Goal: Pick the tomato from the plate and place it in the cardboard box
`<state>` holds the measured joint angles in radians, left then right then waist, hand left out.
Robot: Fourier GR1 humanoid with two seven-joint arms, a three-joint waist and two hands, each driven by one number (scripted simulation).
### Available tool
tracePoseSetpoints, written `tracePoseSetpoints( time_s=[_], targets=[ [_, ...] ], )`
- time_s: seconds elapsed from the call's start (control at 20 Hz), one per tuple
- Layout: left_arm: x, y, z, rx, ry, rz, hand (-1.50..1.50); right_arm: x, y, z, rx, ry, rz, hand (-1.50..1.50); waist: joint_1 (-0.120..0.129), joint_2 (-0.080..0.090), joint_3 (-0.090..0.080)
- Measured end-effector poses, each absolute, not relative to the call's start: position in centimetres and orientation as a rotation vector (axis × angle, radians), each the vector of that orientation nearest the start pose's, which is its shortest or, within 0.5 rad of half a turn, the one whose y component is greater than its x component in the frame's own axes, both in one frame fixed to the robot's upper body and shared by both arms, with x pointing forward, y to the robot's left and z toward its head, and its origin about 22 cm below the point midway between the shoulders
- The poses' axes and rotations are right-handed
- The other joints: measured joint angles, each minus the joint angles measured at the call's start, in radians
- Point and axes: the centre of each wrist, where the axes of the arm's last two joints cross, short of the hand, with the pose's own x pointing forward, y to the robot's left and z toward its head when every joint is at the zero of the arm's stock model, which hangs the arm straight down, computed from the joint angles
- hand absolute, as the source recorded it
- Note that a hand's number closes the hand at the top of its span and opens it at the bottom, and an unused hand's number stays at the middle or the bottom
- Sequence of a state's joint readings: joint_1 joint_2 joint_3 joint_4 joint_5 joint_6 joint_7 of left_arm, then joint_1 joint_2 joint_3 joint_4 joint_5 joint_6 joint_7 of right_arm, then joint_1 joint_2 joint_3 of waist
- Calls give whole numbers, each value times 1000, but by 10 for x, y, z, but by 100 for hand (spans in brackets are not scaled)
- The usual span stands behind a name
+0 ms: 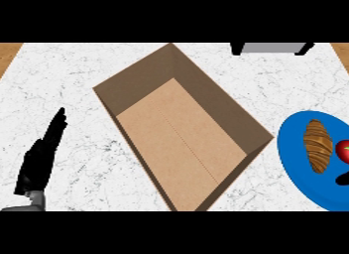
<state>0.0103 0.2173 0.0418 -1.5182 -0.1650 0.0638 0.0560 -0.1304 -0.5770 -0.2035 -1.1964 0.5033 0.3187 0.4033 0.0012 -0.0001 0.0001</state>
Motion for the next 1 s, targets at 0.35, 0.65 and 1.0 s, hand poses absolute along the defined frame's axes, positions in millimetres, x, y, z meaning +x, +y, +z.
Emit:
tracePoseSetpoints(
  time_s=[0.35,0.65,1.0],
  targets=[
    [234,292,5,383,-1445,-202,0,264,-424,31,-825,-705,589,150,1,-1,-1],
    [243,286,14,381,-1452,-205,0,263,-427,29,-982,-749,613,150,1,0,-1],
    [240,288,10,383,-1444,-197,0,257,-359,23,-1009,-955,963,150,-3,-6,-4]
  ],
)
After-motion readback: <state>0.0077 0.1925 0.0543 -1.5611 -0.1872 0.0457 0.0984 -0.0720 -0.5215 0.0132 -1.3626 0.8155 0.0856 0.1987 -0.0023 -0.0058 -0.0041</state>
